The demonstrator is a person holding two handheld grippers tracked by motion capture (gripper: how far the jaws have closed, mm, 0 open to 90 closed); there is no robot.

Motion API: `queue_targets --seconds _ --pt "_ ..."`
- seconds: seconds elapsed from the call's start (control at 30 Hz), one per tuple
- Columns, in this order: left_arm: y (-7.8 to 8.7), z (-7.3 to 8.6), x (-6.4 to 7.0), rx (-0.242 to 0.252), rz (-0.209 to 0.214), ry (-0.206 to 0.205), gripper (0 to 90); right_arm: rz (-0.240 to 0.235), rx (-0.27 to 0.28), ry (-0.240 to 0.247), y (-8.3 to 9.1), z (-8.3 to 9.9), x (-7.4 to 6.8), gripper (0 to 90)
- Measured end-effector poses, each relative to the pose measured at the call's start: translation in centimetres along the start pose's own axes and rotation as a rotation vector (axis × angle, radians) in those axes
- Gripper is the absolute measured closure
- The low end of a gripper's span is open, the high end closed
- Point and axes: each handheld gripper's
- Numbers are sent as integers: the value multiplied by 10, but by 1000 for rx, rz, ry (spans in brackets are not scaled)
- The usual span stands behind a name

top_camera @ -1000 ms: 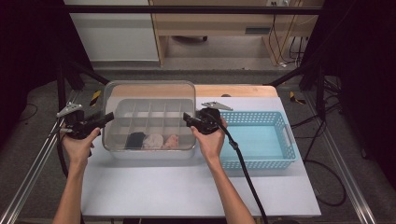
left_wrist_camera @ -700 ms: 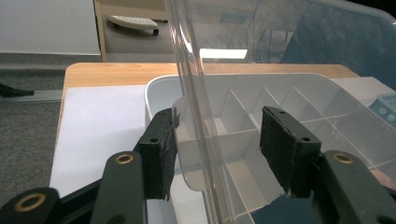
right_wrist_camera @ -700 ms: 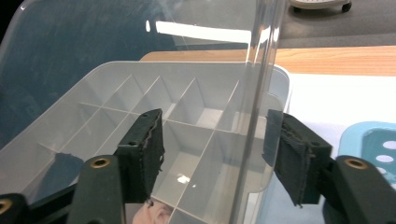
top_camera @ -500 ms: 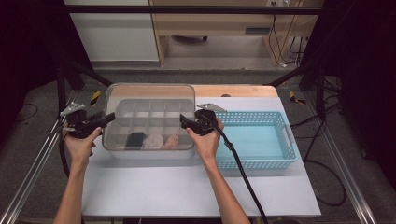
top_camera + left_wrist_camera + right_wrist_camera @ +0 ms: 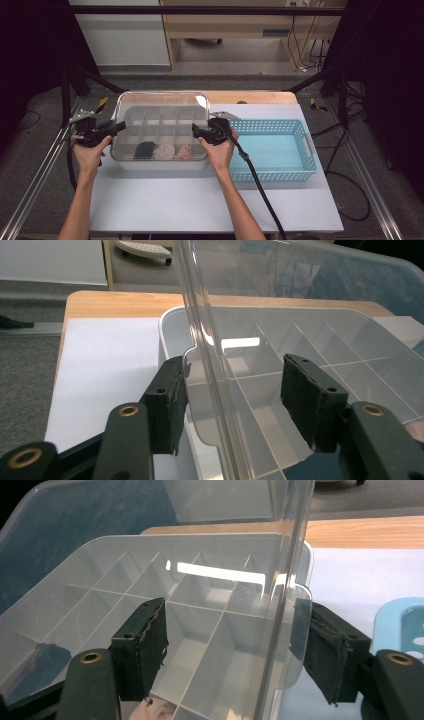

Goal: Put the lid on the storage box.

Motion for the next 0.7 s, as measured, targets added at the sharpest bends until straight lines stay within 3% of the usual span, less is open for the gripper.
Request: queue_targets --seconds 0.7 --pt "-11 8 -7 -41 -1 26 415 32 -37 -5 -11 8 2 262"
Point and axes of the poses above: each handheld gripper's, and its own axes: y roughly backward along the jaws, z roughly out of its underside, x roughly to its right, and after that the axes turned 9 degrees about x, right-handed
